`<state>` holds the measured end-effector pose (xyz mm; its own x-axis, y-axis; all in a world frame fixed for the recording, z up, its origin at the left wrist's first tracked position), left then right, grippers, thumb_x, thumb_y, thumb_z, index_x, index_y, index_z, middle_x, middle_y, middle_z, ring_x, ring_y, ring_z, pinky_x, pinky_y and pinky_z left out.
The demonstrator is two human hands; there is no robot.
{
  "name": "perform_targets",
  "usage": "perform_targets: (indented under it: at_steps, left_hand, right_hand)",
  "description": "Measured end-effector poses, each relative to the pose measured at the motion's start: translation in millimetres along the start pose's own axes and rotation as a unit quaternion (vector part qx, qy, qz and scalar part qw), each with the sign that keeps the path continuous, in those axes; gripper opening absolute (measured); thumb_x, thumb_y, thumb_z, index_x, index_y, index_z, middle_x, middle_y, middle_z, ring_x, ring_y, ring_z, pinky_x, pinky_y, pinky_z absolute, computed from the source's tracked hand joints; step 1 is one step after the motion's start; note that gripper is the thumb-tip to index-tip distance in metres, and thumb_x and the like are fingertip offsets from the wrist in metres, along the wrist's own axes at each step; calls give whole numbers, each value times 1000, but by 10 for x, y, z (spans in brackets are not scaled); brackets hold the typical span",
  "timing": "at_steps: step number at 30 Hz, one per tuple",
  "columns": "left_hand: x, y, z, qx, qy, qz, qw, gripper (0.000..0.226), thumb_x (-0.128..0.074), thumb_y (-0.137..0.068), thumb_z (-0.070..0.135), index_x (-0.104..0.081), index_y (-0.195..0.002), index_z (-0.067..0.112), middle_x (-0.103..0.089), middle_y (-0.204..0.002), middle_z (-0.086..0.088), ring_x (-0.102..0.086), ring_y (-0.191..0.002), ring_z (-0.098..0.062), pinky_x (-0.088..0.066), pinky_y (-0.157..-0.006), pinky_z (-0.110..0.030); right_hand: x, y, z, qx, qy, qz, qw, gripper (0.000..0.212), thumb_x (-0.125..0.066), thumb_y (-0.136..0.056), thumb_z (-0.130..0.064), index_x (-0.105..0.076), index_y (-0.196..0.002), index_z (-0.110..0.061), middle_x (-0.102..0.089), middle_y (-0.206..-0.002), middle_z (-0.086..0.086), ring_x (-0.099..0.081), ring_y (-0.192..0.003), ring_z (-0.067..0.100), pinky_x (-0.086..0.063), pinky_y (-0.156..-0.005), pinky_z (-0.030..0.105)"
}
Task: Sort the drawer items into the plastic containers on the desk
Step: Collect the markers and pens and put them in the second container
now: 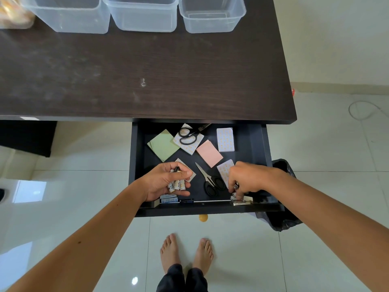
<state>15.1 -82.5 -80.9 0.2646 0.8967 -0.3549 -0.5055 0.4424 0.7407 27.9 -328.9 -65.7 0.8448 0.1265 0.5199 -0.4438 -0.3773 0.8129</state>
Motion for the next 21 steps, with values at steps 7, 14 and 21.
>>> perform_targets:
  at_steps: [7,14,21]
  left_hand:
    - [-5,11,3,0,2,-2,1000,14,-82,-82,15,-75,-91,8,-71,-95,-16,-74,-86,-25,-65,-75,-45]
    - [-7,-10,-5,2,5,-3,1000,8,-80,-86,13,-75,-91,8,-70,-99,-17,-74,-87,-25,-65,-75,-46]
    - [2,-1,-8,2,7,-2,1000,8,-80,-85,12,-75,-91,8,-70,-98,-17,-74,-86,-25,-65,-76,-47]
  right_hand:
    - [-53,2,-43,33,12,15,999,21,-85,-87,-26,-84,-107,-22,-66,-100,-5,-60,-91,11,-49,-63,23]
    - [-50,71,2,38,1,23,999,16,-86,-86,-32,-84,-102,-28,-69,-99,-11,-65,-98,11,-62,-79,39]
    - [-60,64,-24,43,-17,2,999,23,-79,-94,-29,-81,-117,-27,-68,-107,-7,-62,-113,15,-55,-78,30]
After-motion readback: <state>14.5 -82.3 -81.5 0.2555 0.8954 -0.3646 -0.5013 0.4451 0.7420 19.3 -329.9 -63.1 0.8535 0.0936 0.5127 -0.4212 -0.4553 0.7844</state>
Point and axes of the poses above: each hand's wrist, its own y-axis away from the middle knuckle, its own x-axis out of the back of the hand, z = x × y, the point moved 5 cm from there along -y, towards the middle knuckle
